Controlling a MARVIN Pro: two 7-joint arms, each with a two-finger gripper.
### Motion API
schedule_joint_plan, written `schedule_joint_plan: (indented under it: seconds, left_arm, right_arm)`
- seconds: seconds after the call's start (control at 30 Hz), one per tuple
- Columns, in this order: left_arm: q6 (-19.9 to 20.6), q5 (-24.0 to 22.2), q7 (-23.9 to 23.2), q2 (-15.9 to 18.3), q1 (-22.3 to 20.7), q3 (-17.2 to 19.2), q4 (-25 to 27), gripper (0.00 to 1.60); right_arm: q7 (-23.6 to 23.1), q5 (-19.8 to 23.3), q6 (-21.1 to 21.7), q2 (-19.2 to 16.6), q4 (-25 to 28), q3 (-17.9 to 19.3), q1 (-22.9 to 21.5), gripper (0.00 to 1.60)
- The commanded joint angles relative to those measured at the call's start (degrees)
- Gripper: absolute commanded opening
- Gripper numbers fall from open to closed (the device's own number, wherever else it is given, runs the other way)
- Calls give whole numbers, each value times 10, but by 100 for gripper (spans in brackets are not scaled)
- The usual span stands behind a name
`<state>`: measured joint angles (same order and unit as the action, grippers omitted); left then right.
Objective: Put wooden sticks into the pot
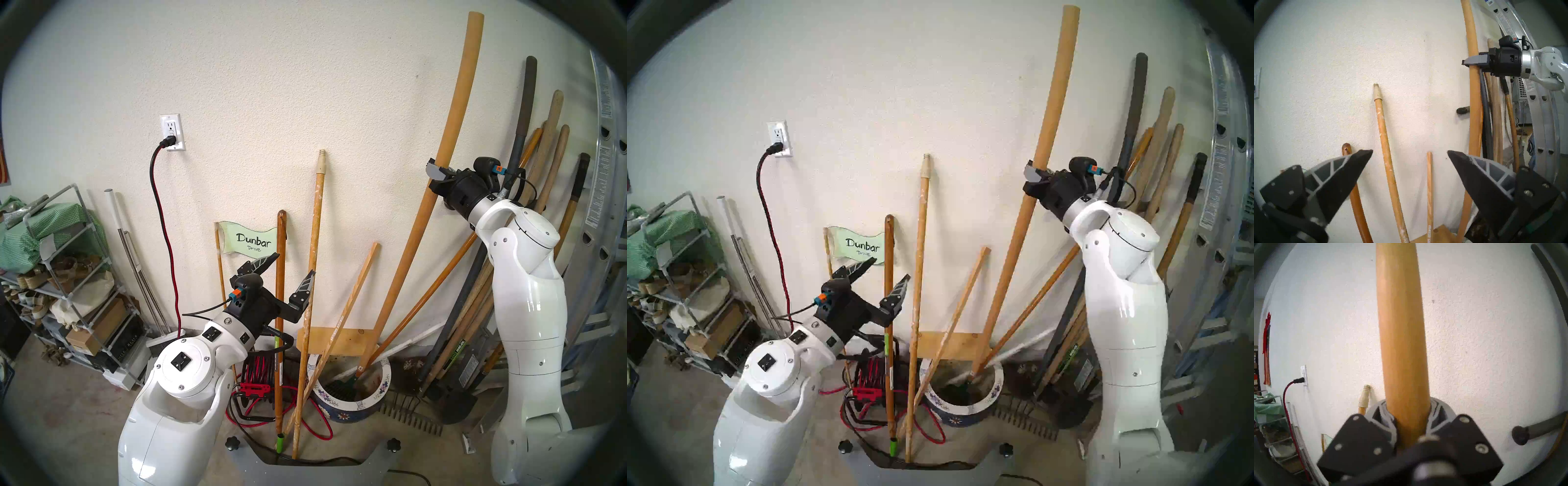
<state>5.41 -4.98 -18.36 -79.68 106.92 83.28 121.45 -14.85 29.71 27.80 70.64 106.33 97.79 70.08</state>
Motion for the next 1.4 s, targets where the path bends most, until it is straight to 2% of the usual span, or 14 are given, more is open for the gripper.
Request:
schedule_joint_plan:
  seconds: [0.0, 0.23, 0.5, 0.83, 1.07, 1.3, 1.37]
  left_arm:
    - [0, 0, 0, 0, 0, 0, 0, 160]
    - [0, 0, 0, 0, 0, 0, 0, 160]
    - [0, 0, 0, 0, 0, 0, 0, 160]
    - [0, 0, 0, 0, 0, 0, 0, 160]
    - [0, 0, 0, 0, 0, 0, 0, 160]
    - [0, 0, 0, 0, 0, 0, 0, 160]
    - [0, 0, 0, 0, 0, 0, 0, 160]
  right_arm:
    - [6, -6, -26, 11, 2, 3, 16, 0]
    - [6, -47, -73, 10, 3, -5, 54, 0]
    - [8, -51, -69, 17, -2, -6, 67, 0]
    - [20, -70, -92, 30, -36, -6, 88, 0]
    - [26, -84, -99, 33, -81, -17, 76, 0]
    - [33, -104, -105, 37, -146, -40, 44, 0]
    - [37, -114, -111, 40, -181, -51, 24, 0]
